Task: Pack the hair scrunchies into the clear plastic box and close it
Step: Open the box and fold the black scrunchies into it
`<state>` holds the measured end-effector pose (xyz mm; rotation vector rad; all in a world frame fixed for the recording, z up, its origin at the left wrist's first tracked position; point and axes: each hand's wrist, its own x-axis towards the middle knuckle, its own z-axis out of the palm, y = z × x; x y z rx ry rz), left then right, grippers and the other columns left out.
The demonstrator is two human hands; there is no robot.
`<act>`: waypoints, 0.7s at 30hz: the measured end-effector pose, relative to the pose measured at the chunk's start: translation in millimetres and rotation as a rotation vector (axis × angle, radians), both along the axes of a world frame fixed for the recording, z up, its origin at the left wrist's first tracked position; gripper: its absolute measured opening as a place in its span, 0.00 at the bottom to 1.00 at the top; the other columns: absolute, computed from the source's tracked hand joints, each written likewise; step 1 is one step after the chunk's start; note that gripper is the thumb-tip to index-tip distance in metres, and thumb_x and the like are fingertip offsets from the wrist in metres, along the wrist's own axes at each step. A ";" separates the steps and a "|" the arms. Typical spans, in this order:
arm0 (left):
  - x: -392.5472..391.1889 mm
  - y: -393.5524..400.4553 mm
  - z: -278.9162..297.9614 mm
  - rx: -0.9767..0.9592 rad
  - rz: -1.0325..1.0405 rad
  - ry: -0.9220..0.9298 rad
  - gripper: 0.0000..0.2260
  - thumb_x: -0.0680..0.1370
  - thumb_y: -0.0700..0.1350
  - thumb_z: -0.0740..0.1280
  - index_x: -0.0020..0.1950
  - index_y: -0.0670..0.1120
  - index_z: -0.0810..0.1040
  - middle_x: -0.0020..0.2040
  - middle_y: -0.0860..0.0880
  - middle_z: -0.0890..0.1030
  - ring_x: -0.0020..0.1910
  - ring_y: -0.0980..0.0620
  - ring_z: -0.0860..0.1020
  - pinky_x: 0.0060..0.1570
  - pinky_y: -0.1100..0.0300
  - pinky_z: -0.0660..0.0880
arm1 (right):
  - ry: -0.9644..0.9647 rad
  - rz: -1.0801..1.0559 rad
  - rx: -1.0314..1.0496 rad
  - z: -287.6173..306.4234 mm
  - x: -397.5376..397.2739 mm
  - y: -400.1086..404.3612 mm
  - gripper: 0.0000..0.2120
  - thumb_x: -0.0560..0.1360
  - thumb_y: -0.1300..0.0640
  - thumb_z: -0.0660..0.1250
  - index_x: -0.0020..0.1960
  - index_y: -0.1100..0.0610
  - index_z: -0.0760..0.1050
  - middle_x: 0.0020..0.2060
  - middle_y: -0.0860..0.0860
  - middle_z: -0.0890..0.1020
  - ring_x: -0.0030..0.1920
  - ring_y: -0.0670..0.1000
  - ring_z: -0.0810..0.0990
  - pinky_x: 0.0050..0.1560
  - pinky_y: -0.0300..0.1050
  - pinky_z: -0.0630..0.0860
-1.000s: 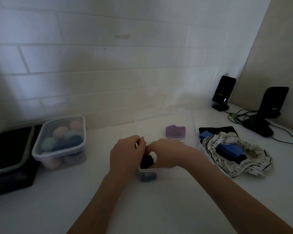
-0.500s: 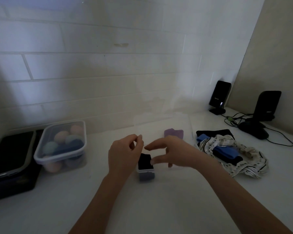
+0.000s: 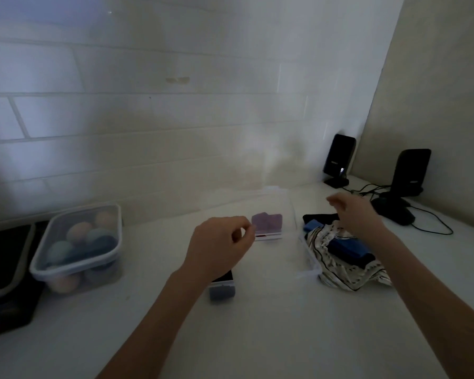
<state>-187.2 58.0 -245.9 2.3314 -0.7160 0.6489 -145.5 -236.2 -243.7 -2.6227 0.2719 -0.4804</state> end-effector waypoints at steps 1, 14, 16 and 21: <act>2.6 -3.7 2.4 0.009 -0.010 0.010 0.11 0.77 0.49 0.62 0.40 0.46 0.79 0.27 0.51 0.75 0.26 0.54 0.70 0.29 0.66 0.62 | 0.118 0.017 -0.045 -5.3 3.7 -2.4 0.15 0.78 0.62 0.59 0.64 0.58 0.74 0.60 0.58 0.79 0.59 0.59 0.77 0.59 0.49 0.71; 31.5 -33.8 17.4 0.083 -0.126 0.099 0.15 0.77 0.51 0.61 0.33 0.47 0.74 0.27 0.50 0.75 0.27 0.51 0.71 0.31 0.59 0.67 | 0.407 0.066 -0.336 -21.5 23.6 0.4 0.20 0.75 0.60 0.64 0.67 0.52 0.71 0.64 0.56 0.73 0.61 0.56 0.75 0.56 0.47 0.72; 34.4 -35.6 15.7 0.069 -0.152 0.113 0.15 0.77 0.52 0.61 0.34 0.47 0.75 0.28 0.50 0.77 0.27 0.51 0.72 0.31 0.57 0.70 | 0.354 0.004 -0.426 -25.2 24.2 3.1 0.17 0.76 0.58 0.63 0.64 0.52 0.74 0.61 0.55 0.74 0.59 0.55 0.76 0.51 0.46 0.73; 35.2 -34.4 9.5 0.048 -0.171 0.152 0.15 0.77 0.54 0.61 0.40 0.47 0.80 0.31 0.48 0.80 0.31 0.50 0.78 0.37 0.51 0.77 | 0.185 -0.087 -0.585 -36.0 28.7 5.7 0.11 0.78 0.57 0.58 0.55 0.56 0.76 0.52 0.53 0.77 0.53 0.54 0.76 0.42 0.45 0.69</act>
